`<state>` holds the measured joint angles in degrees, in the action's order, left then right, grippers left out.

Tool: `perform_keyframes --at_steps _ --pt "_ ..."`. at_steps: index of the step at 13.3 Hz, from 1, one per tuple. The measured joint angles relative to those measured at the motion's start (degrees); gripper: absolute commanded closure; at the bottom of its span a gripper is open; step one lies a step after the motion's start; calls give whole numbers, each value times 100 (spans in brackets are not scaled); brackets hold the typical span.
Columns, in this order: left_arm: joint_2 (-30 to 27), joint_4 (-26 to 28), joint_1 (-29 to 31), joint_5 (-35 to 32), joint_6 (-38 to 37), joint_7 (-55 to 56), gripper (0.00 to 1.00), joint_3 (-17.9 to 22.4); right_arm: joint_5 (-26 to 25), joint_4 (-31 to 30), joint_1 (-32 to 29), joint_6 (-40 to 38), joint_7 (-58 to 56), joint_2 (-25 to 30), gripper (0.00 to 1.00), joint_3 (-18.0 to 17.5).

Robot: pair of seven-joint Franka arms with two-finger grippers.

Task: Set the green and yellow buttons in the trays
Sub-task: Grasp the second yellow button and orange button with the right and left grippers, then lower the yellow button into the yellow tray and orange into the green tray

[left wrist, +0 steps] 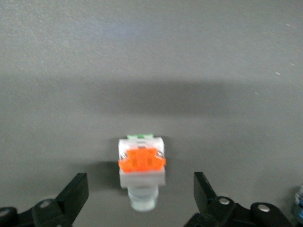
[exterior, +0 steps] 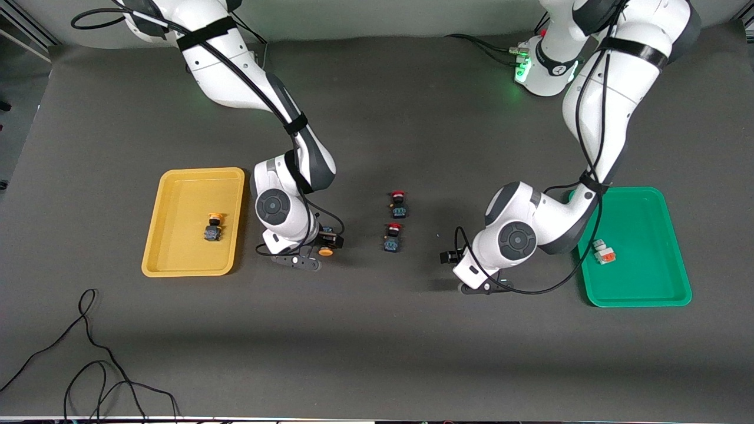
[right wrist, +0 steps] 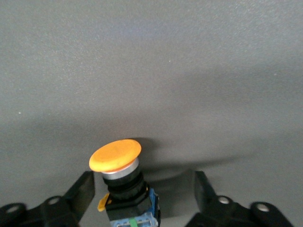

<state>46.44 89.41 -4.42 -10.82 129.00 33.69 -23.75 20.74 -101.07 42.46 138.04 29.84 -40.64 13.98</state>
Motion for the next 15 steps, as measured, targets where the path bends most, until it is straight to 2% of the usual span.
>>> perform_keyframes --at_steps 1,2,3,4,6,8,10,12,15 --pt "26 -2 -25 -1 49 0 21 63 0 1 1 41 0 -23 92 -4" --pt "38 -2 -87 -1 111 0 42 161 0 5 1 46 0 -28 100 -4" --pt "40 -2 -159 -1 165 14 64 257 0 18 0 46 0 -25 100 1" --pt "40 -2 -208 -1 188 52 81 302 1 41 -1 45 0 -15 100 9" --pt "40 -6 -251 -1 201 115 99 321 13 103 -3 42 1 14 100 13" --pt "36 -16 -279 -1 201 144 100 325 15 162 -7 -129 0 162 100 77" --pt "17 -71 -304 -1 167 205 100 324 15 200 -57 -762 -102 552 100 298" --pt "-208 -276 -298 13 -359 215 100 324 14 232 -80 -1537 -543 1041 100 730" --pt "-1104 -445 -255 31 -1671 213 100 331 12 245 -118 -2743 -1648 1788 100 1652"
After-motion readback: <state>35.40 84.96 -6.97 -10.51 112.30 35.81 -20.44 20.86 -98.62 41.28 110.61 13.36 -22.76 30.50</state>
